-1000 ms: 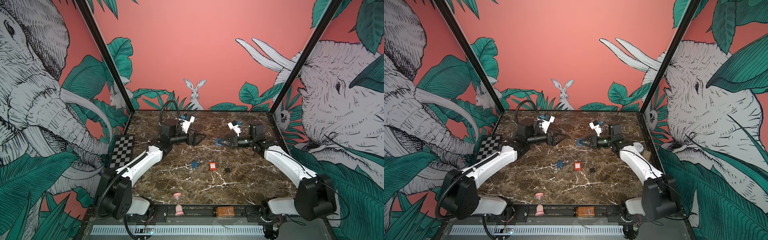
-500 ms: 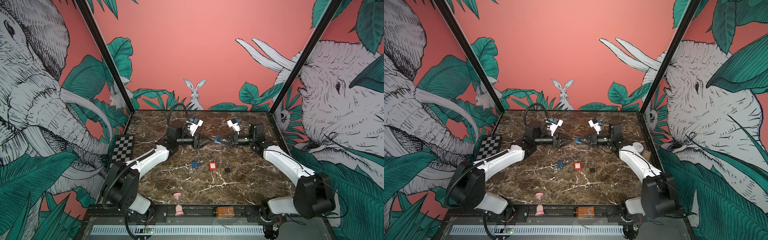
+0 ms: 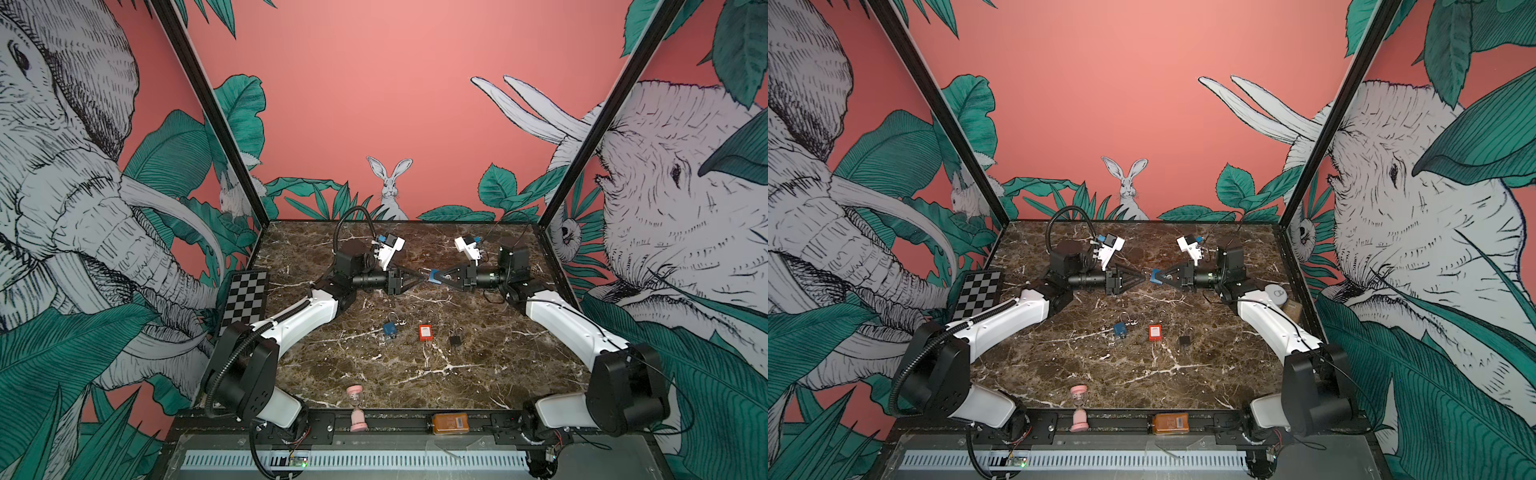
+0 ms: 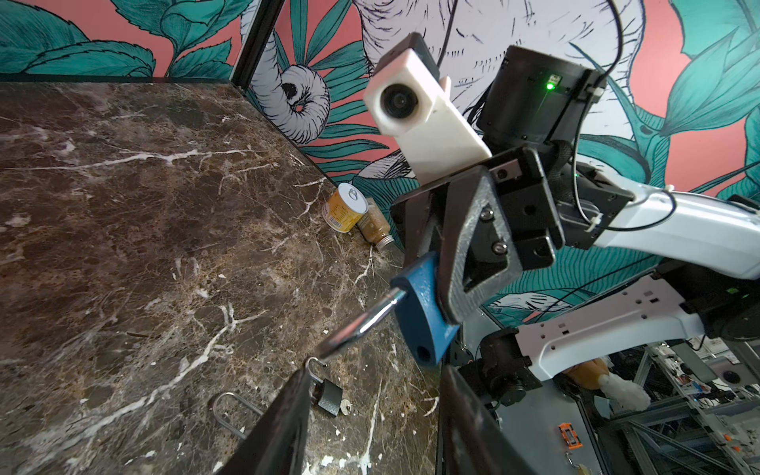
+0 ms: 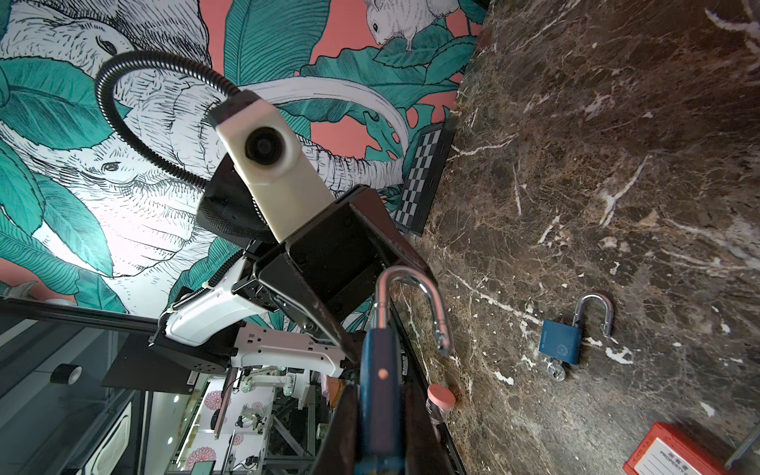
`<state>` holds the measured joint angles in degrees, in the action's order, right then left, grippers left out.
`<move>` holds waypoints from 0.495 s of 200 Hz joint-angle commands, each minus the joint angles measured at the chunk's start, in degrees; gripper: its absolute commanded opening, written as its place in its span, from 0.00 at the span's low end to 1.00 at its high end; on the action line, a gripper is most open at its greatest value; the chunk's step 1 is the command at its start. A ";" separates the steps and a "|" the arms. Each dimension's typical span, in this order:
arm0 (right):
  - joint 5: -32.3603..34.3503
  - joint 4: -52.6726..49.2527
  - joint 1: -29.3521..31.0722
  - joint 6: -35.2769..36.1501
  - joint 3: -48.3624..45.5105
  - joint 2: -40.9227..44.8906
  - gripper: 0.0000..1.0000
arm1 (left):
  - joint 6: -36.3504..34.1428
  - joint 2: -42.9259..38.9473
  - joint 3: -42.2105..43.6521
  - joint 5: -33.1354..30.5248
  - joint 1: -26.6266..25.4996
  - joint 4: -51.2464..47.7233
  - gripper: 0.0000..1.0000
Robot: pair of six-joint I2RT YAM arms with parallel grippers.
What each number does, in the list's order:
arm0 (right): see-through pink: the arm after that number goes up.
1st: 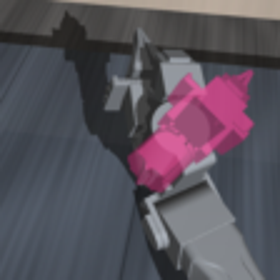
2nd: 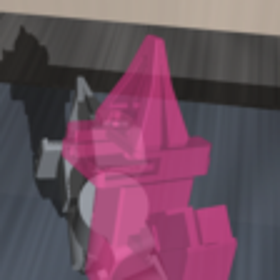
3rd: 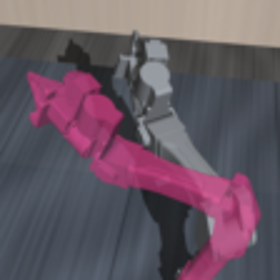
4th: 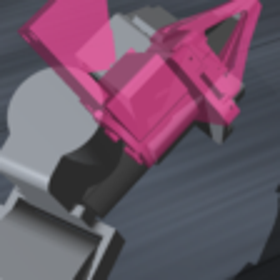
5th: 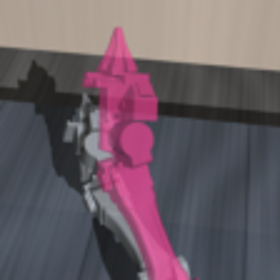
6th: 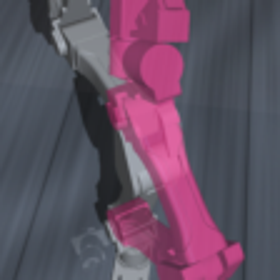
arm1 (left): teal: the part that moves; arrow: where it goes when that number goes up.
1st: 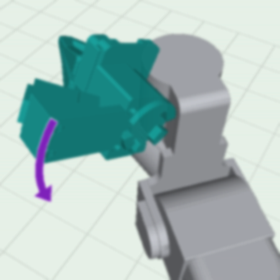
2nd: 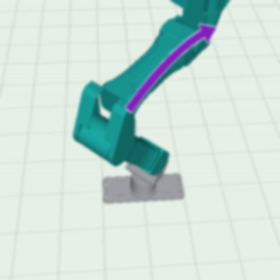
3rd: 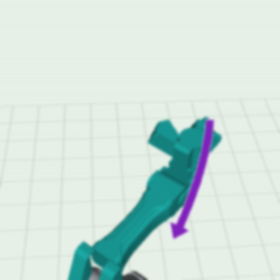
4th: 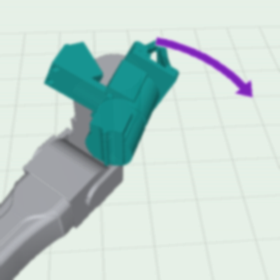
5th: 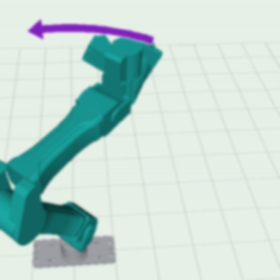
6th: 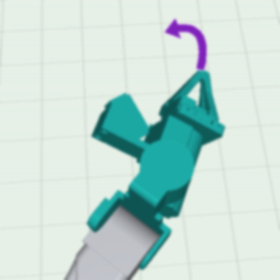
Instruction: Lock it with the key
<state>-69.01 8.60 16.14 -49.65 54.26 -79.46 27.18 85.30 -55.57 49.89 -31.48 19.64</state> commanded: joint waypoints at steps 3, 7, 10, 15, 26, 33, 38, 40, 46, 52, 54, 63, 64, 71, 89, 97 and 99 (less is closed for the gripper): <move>-0.73 3.40 0.59 -0.41 -0.29 0.87 0.00 | 0.51 0.46 -1.01 -1.34 -0.51 1.44 0.55; -0.69 3.33 0.72 -0.40 -0.29 0.94 0.00 | 0.63 0.55 -1.02 -1.50 -0.57 1.53 0.55; -0.62 3.27 0.79 -0.40 -0.22 1.01 0.00 | 0.69 0.64 -1.11 -1.69 -0.53 1.55 0.55; -0.55 3.26 0.96 -0.36 -0.28 1.08 0.00 | 0.81 0.77 -1.13 -1.77 -0.69 1.61 0.56; -0.30 3.22 1.13 -0.34 -0.51 1.07 0.00 | 1.45 1.09 -1.41 -1.73 -0.71 2.18 0.57; -0.25 3.40 1.39 -0.32 -0.56 0.98 0.00 | 2.35 1.35 -1.40 -1.55 -0.75 3.02 0.57; -0.17 3.55 1.51 -0.42 -0.71 0.85 0.00 | 3.01 1.51 -1.38 -1.32 -0.77 3.82 0.57; -0.09 3.53 1.63 -0.44 -0.73 0.77 0.00 | 3.18 1.58 -1.27 -1.20 -0.77 4.35 0.57; -0.06 3.73 1.78 -0.45 -0.89 0.66 0.00 | 4.16 1.77 -1.02 -0.79 -0.82 5.90 0.57; -0.07 3.94 2.04 -0.60 -0.94 0.54 0.00 | 5.09 1.88 -0.74 -0.52 -0.84 7.24 0.57; -0.07 4.01 2.12 -0.60 -0.92 0.47 0.00 | 5.28 1.93 -0.70 -0.43 -0.86 7.65 0.57; 0.30 3.99 2.23 -0.54 -1.08 0.45 0.00 | 6.43 2.13 -0.43 -0.10 -0.86 9.24 0.56; 0.33 4.02 2.23 -0.54 -1.13 0.45 0.00 | 6.59 2.14 -0.42 -0.03 -0.86 9.48 0.55; 0.67 3.98 2.23 -0.45 -1.17 0.44 0.00 | 7.58 2.32 -0.33 0.19 -0.83 10.59 0.52; 1.51 3.23 2.23 0.21 -0.91 0.18 0.00 | 9.37 2.50 0.26 0.64 -1.07 13.01 0.47; 2.30 3.33 2.23 0.34 -0.92 0.27 0.00 | 9.60 2.55 0.18 0.95 -1.17 13.20 0.45; 2.44 3.41 2.23 0.41 -0.91 0.27 0.00 | 9.64 2.58 0.19 0.99 -1.20 13.07 0.44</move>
<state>-67.92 8.84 18.13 -49.84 53.39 -79.46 33.69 88.07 -55.57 49.08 -32.08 27.18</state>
